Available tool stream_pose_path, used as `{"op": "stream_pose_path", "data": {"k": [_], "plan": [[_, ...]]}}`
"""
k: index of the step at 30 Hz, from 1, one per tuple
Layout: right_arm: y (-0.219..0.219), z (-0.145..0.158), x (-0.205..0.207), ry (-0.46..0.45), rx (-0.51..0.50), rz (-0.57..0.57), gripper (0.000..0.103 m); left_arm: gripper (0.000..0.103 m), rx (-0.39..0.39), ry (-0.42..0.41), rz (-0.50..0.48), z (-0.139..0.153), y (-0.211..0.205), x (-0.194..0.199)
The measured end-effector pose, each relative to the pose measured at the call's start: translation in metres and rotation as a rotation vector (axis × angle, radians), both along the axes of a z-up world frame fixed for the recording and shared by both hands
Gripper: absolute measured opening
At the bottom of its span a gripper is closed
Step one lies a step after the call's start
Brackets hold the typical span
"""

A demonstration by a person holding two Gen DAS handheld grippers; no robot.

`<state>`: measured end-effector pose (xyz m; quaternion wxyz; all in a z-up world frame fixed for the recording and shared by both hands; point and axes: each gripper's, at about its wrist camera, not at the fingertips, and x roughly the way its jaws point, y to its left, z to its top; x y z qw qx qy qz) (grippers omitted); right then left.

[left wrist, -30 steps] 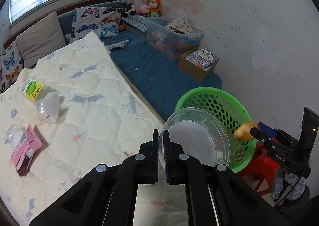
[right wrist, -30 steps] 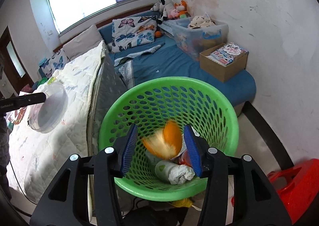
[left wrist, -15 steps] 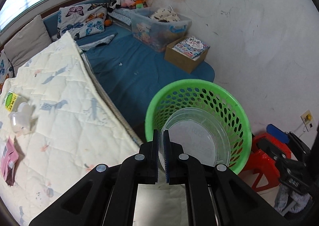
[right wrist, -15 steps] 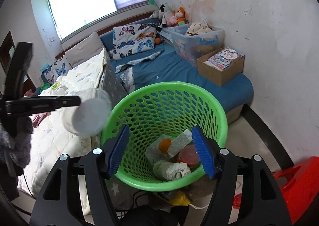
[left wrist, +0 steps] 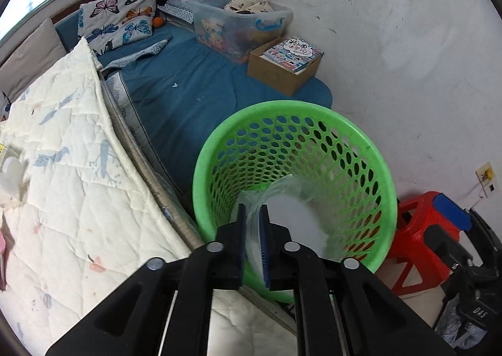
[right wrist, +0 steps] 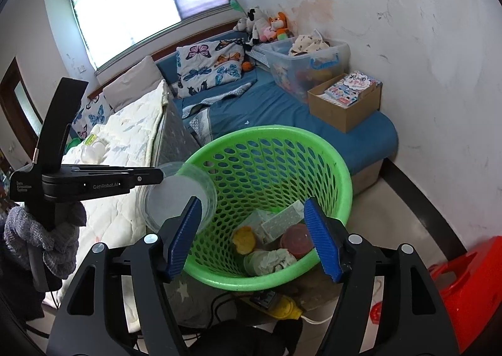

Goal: Collect trash
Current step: 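Release the clear round container into the green basket with the left gripper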

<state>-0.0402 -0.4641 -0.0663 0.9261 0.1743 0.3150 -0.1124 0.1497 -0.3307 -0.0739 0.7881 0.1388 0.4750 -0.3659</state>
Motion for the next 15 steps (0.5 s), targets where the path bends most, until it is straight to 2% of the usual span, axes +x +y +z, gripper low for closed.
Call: {"op": "stream_pose_path", "data": {"k": [2,5,15], "plan": [[0.001,0.0,0.0,-0.001,0.002,0.002,0.068,0.028,-0.012,-0.002,-0.004,0.002,0.0,-0.002],[0.002,0.002,0.0,-0.003,0.003,0.007,0.068,0.039,-0.03,-0.018,-0.008,0.007,0.005,-0.006],[0.02,0.006,0.008,-0.013,-0.006,0.052,0.07,0.039,-0.054,-0.057,0.025,0.028,0.051,-0.007]]}}
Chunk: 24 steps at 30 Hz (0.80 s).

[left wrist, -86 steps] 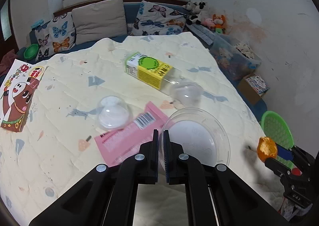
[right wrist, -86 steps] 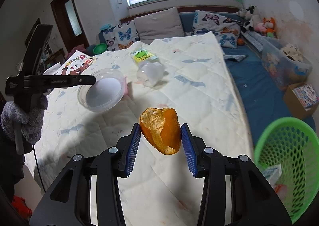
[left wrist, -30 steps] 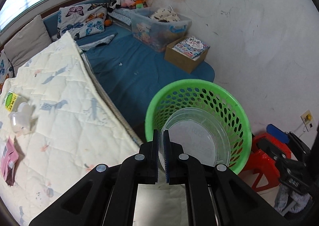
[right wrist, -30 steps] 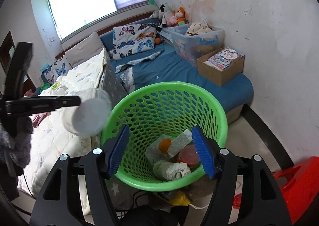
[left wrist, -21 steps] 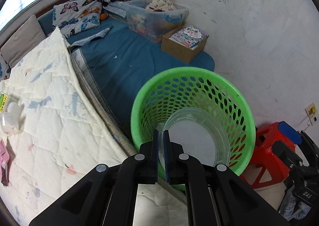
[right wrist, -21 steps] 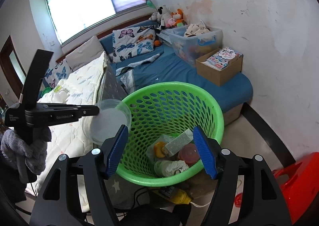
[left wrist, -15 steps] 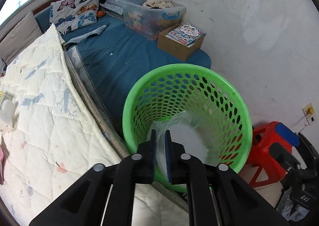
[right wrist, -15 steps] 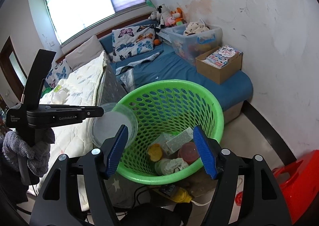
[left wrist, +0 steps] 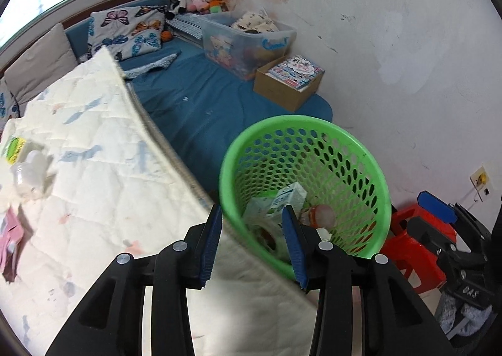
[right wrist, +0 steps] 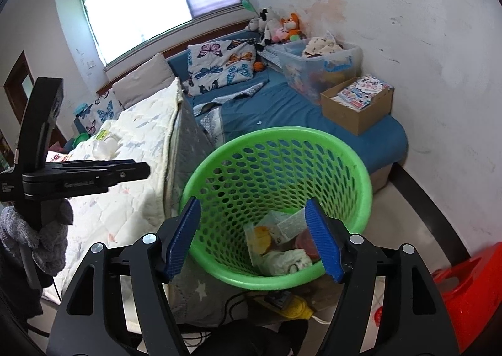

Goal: Collect trash
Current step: 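Release the clear round container into the green basket with the left gripper, then move both grippers back over the table toward the remaining trash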

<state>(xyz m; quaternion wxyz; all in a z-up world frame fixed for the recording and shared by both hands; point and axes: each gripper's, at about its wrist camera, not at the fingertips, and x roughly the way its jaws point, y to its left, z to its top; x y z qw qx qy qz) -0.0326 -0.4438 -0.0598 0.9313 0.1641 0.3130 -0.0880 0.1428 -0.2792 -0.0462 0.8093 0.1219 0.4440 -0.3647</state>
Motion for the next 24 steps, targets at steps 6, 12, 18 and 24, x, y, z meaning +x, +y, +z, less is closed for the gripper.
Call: {"op": "stream_pose_path", "data": {"k": [6,12,18,24], "plan": [[0.018,0.005,0.017,-0.004,-0.002,0.05,0.071,0.044,0.003,-0.031,0.056,0.006,0.049,0.009],[0.043,0.011,0.04,-0.002,-0.009,0.114,0.071,0.053,0.037,-0.083,0.129,0.006,0.097,0.021],[0.073,0.016,0.065,-0.001,-0.021,0.186,0.074,0.057,0.078,-0.121,0.241,0.007,0.157,0.045],[0.1,0.02,0.086,0.004,-0.028,0.25,0.074,0.063,0.117,-0.154,0.35,0.005,0.216,0.067]]}}
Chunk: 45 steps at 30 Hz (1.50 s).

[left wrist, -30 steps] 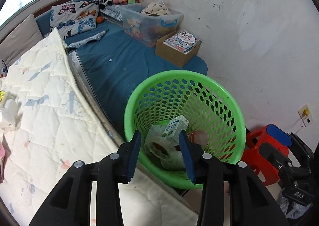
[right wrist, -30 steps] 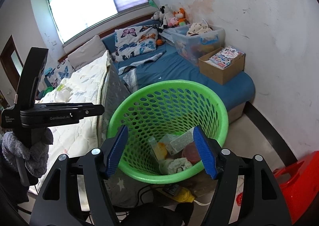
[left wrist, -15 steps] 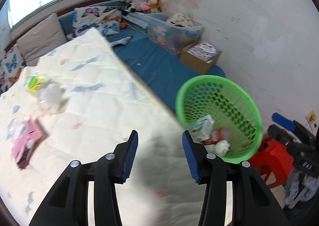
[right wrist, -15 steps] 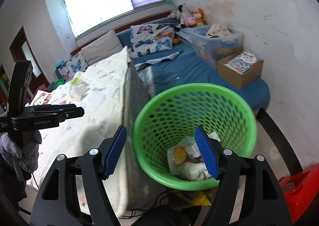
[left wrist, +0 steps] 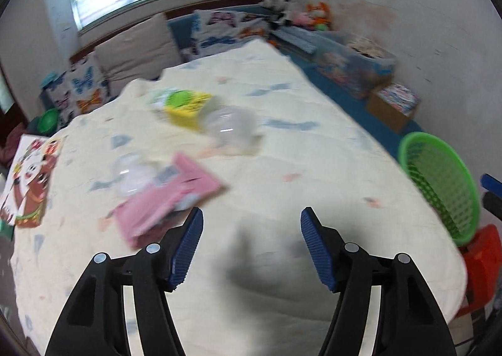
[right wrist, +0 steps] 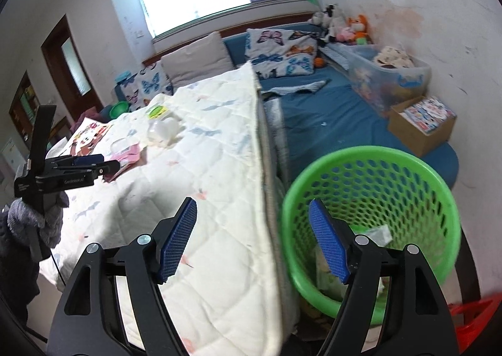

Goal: Collect trash
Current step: 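Move both grippers back over the table toward the remaining trash, then grasp the pink snack wrapper with the left gripper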

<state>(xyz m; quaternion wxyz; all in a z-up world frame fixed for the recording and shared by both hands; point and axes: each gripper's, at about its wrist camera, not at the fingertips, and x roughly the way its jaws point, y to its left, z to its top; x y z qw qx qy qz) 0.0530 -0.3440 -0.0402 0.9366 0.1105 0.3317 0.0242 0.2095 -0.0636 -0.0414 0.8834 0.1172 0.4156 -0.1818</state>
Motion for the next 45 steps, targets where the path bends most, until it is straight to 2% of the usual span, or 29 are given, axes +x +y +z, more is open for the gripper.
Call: {"op": "stream_pose_path", "data": {"k": [4,8,11,25,33,38,45], "plan": [[0.021,0.002,0.014,0.008,0.008,0.04,0.074,0.063,0.015,0.01,0.068,-0.008,0.038,0.02],[0.039,0.003,0.026,0.014,0.002,0.077,0.074,0.065,0.027,0.015,0.103,-0.015,0.058,0.03],[0.055,0.004,0.038,0.023,-0.004,0.11,0.074,0.071,0.037,0.024,0.101,-0.023,0.069,0.04],[0.103,0.003,0.08,0.05,-0.03,0.212,0.074,0.07,0.035,0.063,0.076,-0.051,0.097,0.069],[0.122,-0.003,0.105,0.082,-0.027,0.251,0.074,0.054,0.028,0.08,0.025,-0.06,0.1,0.076],[0.132,-0.002,0.12,0.094,-0.018,0.273,0.074,0.031,0.016,0.078,0.018,-0.059,0.106,0.075],[0.149,-0.003,0.15,0.089,-0.02,0.291,0.074,0.015,0.029,0.052,0.043,-0.05,0.116,0.065]]}}
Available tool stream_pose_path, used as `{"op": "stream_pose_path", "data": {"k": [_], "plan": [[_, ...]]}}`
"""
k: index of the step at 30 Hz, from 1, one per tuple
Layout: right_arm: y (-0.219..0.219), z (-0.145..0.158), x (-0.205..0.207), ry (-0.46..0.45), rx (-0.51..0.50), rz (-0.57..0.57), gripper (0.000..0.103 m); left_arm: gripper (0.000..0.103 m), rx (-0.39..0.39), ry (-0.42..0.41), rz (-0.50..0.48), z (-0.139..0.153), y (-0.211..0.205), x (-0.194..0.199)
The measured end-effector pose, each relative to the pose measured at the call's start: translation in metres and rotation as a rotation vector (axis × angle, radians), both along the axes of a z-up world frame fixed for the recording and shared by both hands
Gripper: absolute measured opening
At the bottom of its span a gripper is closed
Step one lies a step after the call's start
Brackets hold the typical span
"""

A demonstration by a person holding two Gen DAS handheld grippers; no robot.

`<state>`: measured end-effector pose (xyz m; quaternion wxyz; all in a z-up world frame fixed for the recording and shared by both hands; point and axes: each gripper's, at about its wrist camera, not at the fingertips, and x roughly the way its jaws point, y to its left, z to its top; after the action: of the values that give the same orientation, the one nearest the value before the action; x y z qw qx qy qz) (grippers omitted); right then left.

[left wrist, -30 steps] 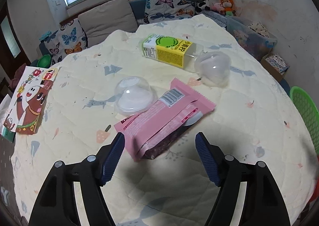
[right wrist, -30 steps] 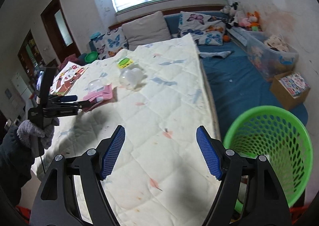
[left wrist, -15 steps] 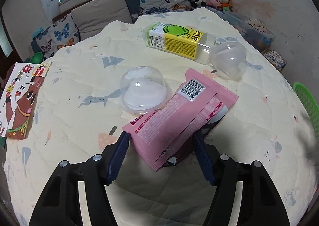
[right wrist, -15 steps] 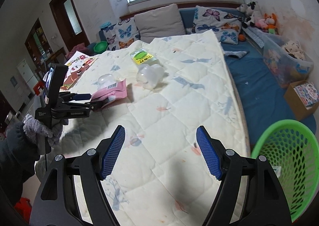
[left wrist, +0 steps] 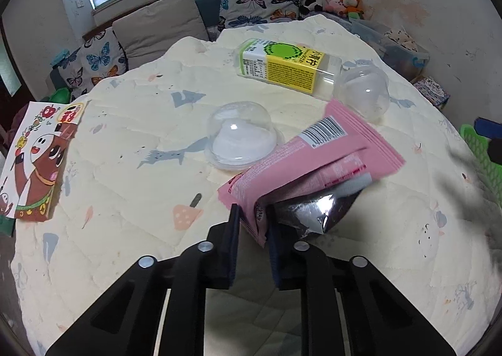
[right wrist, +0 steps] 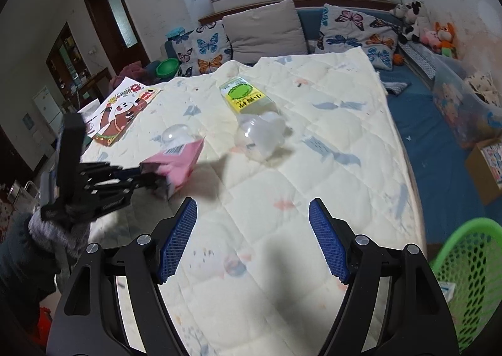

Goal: Collect trash
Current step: 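Grasp the pink snack wrapper with the left gripper, then grasp the clear plastic cup with the right gripper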

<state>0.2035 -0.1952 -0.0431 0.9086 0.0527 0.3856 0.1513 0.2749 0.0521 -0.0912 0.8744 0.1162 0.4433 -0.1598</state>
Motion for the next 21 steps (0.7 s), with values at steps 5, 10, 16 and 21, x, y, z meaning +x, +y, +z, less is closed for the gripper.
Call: {"op": "stream_pose_path", "data": {"k": [5,10,16,21], "plan": [[0.012,-0.005,0.028,0.012,0.003,-0.009,0.074,0.009,-0.009,0.001,0.03,0.007,0.012,-0.007],[0.02,-0.014,0.057,0.044,0.054,-0.031,0.074,0.009,-0.013,-0.015,0.034,0.016,0.02,-0.019],[0.024,-0.027,0.085,0.084,0.088,-0.067,0.074,0.009,-0.025,-0.031,0.03,0.026,0.026,-0.028],[0.022,-0.036,0.103,0.117,0.131,-0.094,0.071,0.009,-0.036,-0.031,0.027,0.028,0.029,-0.03]]}}
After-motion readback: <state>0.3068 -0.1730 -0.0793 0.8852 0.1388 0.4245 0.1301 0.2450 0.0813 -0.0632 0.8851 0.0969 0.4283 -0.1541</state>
